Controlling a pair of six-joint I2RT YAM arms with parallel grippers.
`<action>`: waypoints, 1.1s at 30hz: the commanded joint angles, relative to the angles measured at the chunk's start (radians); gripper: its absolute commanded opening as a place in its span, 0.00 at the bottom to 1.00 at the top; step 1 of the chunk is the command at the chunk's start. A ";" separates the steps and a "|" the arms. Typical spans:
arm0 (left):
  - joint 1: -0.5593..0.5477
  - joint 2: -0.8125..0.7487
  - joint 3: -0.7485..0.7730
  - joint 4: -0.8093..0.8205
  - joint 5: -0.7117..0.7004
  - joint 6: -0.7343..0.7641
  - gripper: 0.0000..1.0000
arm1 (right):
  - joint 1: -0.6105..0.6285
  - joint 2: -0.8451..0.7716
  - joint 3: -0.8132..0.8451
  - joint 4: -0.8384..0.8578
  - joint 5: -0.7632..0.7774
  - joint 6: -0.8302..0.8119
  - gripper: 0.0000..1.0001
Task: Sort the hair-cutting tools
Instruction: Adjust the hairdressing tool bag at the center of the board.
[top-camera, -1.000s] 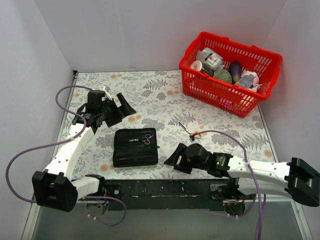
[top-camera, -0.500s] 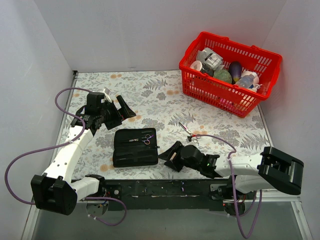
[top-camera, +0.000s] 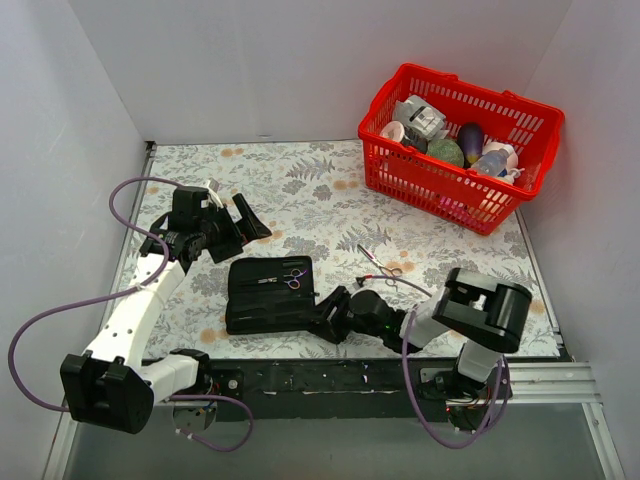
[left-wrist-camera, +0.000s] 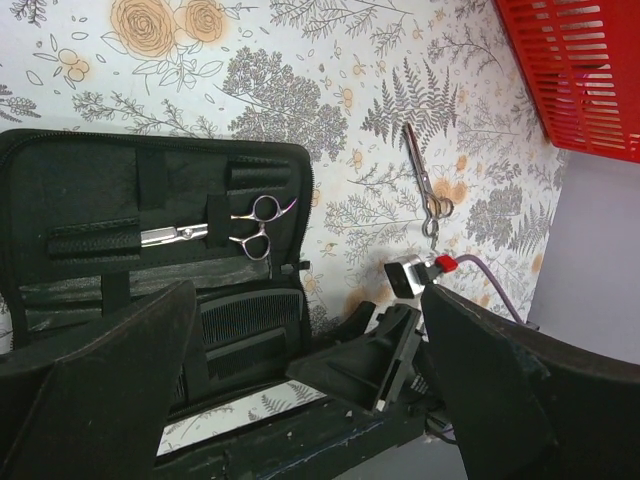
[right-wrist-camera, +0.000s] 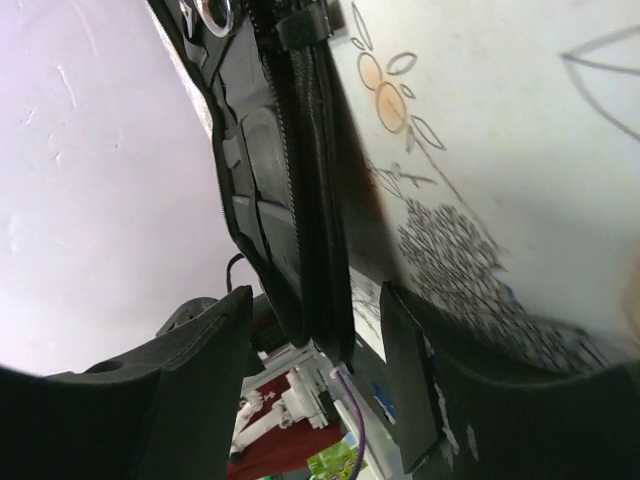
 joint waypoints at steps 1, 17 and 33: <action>0.004 -0.045 0.029 -0.034 0.007 0.018 0.98 | -0.021 0.143 0.056 0.238 -0.113 0.031 0.57; 0.004 -0.056 0.031 -0.052 0.010 0.024 0.98 | -0.229 -0.022 0.307 -0.328 -0.253 -0.639 0.01; 0.004 -0.016 0.042 -0.013 -0.059 0.187 0.98 | -0.579 -0.194 0.695 -1.202 -0.768 -1.547 0.01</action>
